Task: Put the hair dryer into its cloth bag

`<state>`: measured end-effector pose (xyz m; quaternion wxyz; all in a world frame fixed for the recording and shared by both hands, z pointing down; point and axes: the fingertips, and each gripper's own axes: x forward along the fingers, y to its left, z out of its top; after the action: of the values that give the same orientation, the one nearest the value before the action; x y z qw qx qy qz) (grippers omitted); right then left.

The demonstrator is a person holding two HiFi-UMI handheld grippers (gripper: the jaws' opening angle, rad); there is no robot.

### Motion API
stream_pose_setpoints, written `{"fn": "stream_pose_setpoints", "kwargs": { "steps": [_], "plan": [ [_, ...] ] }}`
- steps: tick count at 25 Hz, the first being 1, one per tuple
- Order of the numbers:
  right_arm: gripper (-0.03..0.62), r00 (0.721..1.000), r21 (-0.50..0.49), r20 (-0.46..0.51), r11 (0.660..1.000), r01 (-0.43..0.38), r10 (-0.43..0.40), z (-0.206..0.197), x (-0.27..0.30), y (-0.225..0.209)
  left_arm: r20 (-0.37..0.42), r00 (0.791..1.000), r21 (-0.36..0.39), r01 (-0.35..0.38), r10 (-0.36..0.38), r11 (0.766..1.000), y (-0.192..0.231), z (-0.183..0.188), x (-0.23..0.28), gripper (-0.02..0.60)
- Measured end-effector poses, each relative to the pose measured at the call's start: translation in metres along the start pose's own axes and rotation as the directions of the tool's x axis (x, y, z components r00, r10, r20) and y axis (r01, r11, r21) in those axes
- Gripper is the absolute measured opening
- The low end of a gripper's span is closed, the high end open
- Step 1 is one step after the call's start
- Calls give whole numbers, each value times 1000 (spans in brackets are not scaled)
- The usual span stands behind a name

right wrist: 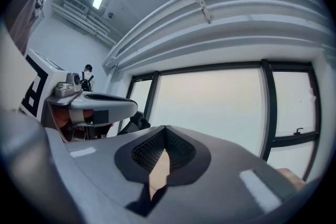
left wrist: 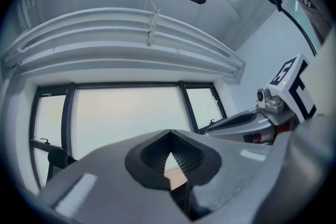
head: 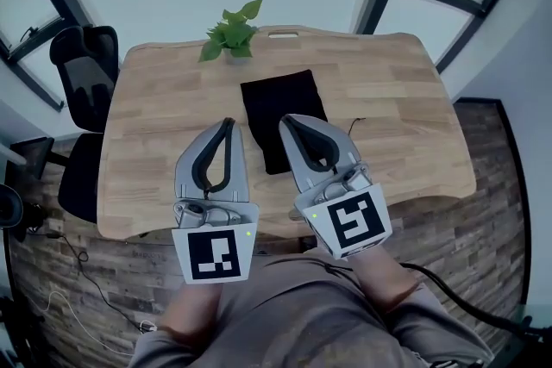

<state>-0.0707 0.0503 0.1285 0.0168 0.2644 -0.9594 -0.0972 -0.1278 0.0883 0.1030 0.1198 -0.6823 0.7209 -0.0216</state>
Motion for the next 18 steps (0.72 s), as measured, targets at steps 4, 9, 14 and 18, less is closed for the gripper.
{"fn": "stream_pose_setpoints", "kwargs": {
  "steps": [4, 9, 14, 18],
  "plan": [
    [25, 1000, -1, 18, 1000, 24, -24, 4, -3, -2, 3, 1000, 2, 24, -24, 1000, -4, 0, 3, 0],
    [25, 999, -6, -30, 1000, 29, -29, -6, -7, -5, -3, 999, 4, 41, -41, 999, -9, -3, 5, 0],
    [25, 1000, 3, 10, 1000, 20, -20, -1, -7, -4, -9, 998, 15, 59, -59, 998, -16, -3, 8, 0],
    [25, 1000, 3, 5, 1000, 19, -19, -3, -8, -5, -20, 997, 41, 78, -78, 996, -21, -5, 10, 0]
  ]
}}
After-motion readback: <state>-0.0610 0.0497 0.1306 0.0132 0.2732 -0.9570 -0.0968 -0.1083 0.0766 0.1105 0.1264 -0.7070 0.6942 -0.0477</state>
